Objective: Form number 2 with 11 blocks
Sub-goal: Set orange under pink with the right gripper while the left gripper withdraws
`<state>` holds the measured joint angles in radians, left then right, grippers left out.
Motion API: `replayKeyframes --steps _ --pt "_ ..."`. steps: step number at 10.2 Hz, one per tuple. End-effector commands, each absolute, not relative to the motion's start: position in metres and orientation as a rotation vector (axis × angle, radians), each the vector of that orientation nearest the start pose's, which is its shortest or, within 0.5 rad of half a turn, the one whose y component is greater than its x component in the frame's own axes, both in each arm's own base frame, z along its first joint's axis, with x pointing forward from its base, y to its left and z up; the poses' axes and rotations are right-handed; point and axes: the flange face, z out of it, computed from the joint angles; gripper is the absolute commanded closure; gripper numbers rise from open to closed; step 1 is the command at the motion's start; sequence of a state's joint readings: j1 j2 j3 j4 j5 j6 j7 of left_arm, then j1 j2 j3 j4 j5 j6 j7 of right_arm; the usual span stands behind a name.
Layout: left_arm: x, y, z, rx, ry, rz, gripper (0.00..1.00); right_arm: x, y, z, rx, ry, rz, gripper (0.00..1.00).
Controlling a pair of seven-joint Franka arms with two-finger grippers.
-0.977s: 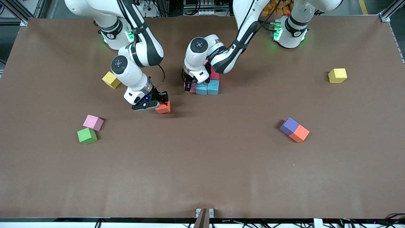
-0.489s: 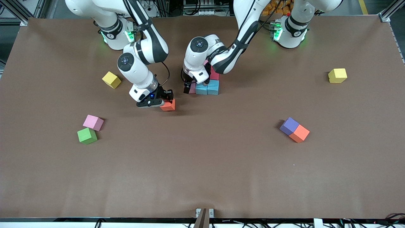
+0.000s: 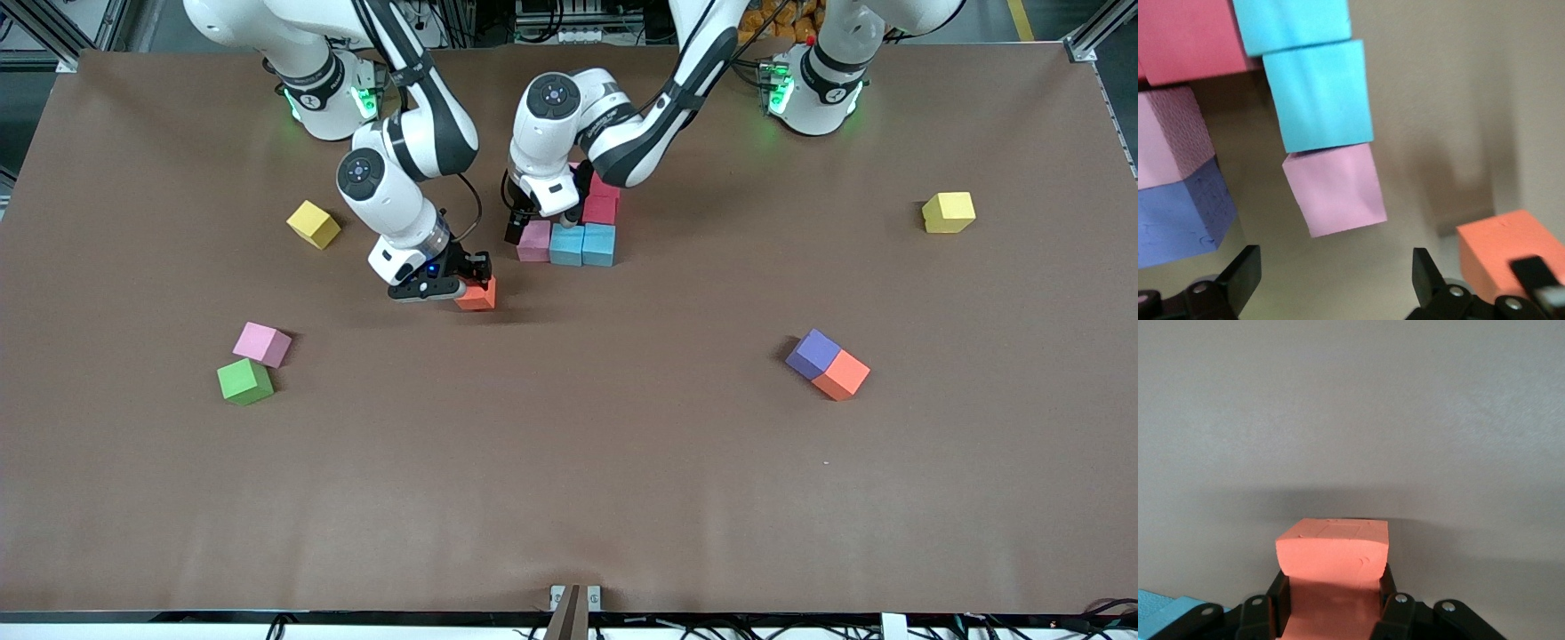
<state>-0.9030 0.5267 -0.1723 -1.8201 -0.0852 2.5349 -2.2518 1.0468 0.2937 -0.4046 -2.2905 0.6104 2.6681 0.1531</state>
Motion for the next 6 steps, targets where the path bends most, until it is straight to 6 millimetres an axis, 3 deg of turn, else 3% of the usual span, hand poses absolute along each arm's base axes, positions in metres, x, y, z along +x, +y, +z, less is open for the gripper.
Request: replayKeyframes --steps 1,4,6 --pt "0.358 -0.552 0.307 -2.730 -1.897 0.121 0.00 0.437 0.328 0.238 -2.907 0.073 -0.090 0.93" --pt "0.404 -0.512 0.321 -2.796 -1.731 0.038 0.00 0.431 0.348 0.235 -2.908 0.113 -0.083 0.93" --pt "0.430 -0.485 0.332 -2.836 -1.618 0.014 0.00 0.425 0.371 0.229 -2.915 0.134 -0.083 0.93"
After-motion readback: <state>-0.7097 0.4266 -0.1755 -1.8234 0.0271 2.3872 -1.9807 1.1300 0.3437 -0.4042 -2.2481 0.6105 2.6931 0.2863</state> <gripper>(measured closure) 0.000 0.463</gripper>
